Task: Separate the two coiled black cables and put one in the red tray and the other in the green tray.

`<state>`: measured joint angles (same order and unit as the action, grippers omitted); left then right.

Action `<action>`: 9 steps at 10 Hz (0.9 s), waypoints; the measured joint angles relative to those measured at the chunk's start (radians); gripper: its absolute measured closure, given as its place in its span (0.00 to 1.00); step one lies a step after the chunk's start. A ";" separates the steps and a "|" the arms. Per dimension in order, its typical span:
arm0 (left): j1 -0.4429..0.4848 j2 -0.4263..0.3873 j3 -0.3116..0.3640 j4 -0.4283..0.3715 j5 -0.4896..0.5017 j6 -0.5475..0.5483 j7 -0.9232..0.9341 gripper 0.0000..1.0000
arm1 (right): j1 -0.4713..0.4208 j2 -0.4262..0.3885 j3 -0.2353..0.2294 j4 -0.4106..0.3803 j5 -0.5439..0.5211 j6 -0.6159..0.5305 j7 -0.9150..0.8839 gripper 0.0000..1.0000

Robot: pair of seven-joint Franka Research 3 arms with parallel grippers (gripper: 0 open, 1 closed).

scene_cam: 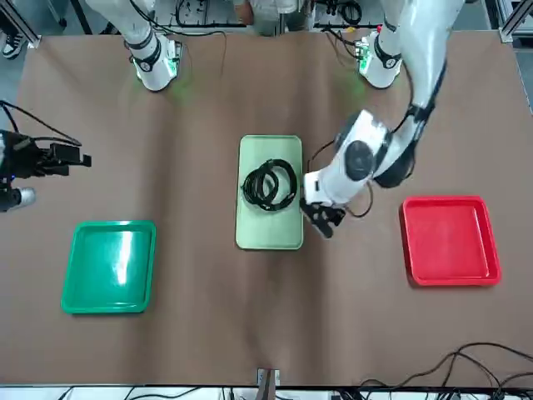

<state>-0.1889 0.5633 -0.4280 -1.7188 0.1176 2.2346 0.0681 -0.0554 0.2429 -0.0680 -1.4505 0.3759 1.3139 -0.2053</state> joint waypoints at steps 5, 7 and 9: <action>-0.072 0.148 0.000 0.003 0.031 0.146 -0.122 0.09 | 0.015 0.031 0.001 -0.065 0.114 -0.049 -0.002 0.00; -0.079 0.161 0.000 0.002 0.033 0.148 -0.130 0.09 | 0.015 0.039 0.002 -0.067 0.117 -0.050 -0.002 0.00; -0.096 0.164 0.000 -0.010 0.034 0.149 -0.145 0.11 | 0.015 0.039 0.001 -0.071 0.123 -0.051 -0.002 0.00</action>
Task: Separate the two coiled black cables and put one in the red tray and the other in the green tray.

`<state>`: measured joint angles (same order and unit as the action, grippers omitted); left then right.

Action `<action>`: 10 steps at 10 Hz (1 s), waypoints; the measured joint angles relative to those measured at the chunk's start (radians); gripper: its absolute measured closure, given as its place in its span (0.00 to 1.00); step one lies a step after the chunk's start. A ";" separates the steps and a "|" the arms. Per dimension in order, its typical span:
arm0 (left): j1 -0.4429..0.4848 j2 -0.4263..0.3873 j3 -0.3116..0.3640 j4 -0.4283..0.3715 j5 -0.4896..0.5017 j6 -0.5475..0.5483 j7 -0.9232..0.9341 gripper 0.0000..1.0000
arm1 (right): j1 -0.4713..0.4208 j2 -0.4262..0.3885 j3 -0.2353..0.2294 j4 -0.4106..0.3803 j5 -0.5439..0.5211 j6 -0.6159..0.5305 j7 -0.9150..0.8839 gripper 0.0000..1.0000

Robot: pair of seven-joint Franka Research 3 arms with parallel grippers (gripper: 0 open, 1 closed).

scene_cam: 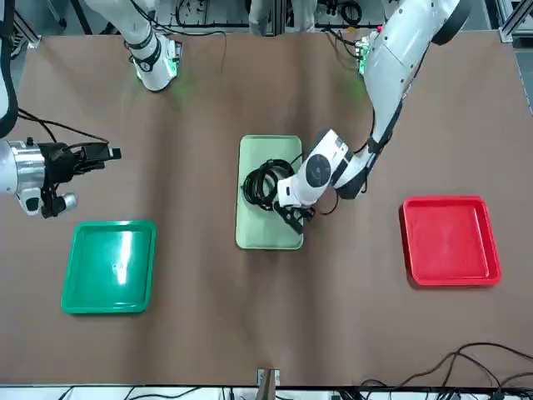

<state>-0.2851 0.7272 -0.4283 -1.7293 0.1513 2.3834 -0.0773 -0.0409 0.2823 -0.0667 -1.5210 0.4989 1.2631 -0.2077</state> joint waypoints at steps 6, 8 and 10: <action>-0.024 0.026 0.001 -0.005 0.044 0.021 -0.119 0.39 | 0.001 0.036 0.000 -0.065 0.133 -0.008 -0.002 0.00; -0.028 0.026 0.000 -0.008 0.045 0.021 -0.140 0.69 | 0.002 0.067 0.001 -0.084 0.211 -0.007 -0.043 0.00; -0.028 0.025 0.000 -0.008 0.045 0.021 -0.142 0.72 | 0.003 0.093 0.002 -0.113 0.278 -0.006 -0.095 0.00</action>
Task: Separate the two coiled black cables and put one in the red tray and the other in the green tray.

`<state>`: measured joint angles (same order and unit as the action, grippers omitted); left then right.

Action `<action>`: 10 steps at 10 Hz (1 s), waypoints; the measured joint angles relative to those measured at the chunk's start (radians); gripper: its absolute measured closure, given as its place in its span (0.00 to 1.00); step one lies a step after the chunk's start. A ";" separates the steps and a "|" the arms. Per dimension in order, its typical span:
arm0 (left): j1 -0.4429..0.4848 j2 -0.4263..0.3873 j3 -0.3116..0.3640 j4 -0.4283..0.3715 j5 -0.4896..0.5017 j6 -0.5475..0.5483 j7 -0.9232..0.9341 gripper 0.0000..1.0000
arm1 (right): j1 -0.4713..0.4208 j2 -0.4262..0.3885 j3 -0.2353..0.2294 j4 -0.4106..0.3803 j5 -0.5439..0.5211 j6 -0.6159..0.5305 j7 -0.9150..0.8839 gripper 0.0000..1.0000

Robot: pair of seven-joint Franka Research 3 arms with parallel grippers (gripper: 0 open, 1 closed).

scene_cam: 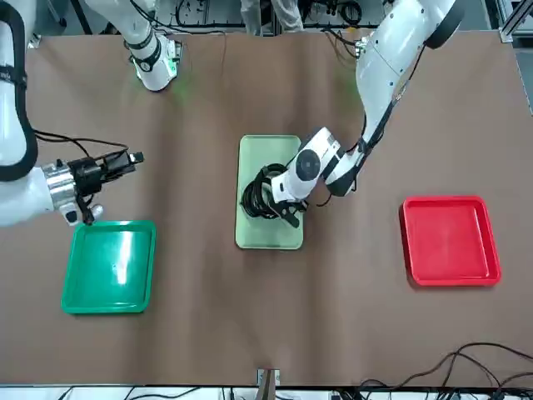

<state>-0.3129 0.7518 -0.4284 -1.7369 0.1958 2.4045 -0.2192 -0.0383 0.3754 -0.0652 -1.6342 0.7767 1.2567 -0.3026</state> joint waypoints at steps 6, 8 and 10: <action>0.096 -0.120 -0.122 0.006 0.000 -0.070 0.021 0.73 | 0.011 0.043 0.002 -0.026 0.129 0.000 -0.079 0.00; 0.189 -0.153 -0.222 0.006 0.000 -0.117 0.056 0.73 | 0.039 0.070 0.004 -0.036 0.194 0.004 -0.097 0.00; 0.218 -0.187 -0.255 0.013 -0.042 -0.151 0.075 0.73 | 0.069 0.082 0.004 -0.038 0.245 0.023 -0.120 0.00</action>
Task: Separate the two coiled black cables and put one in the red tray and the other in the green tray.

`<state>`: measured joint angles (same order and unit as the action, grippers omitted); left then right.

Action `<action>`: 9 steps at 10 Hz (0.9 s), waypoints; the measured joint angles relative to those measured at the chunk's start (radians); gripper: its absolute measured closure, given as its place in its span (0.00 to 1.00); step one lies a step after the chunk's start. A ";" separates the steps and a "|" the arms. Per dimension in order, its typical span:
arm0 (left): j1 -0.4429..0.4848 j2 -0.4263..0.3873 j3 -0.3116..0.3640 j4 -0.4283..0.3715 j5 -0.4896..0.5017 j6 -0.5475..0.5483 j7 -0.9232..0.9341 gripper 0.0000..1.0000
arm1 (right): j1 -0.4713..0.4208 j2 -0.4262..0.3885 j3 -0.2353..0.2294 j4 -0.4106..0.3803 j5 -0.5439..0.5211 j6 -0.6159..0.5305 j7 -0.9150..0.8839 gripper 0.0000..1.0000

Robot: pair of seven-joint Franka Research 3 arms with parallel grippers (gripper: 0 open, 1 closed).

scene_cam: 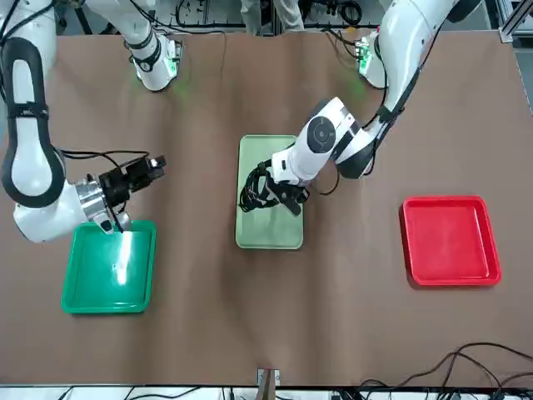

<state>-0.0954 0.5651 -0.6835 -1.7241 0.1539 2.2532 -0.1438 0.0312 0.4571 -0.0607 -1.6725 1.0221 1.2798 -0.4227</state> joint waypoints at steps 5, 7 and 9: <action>0.014 -0.122 -0.004 0.194 -0.294 -0.265 0.107 0.73 | 0.027 0.104 0.000 -0.003 0.130 0.034 -0.184 0.00; 0.037 -0.134 -0.002 0.204 -0.381 -0.273 0.152 0.73 | 0.050 0.115 0.001 0.000 0.184 0.044 -0.204 0.01; 0.056 -0.131 -0.001 0.204 -0.458 -0.273 0.188 0.73 | 0.077 0.115 0.002 0.004 0.242 0.044 -0.204 0.01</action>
<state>-0.0398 0.4341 -0.6841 -1.5198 -0.3044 1.9798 0.0439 0.1085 0.5717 -0.0587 -1.6686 1.2641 1.3243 -0.6271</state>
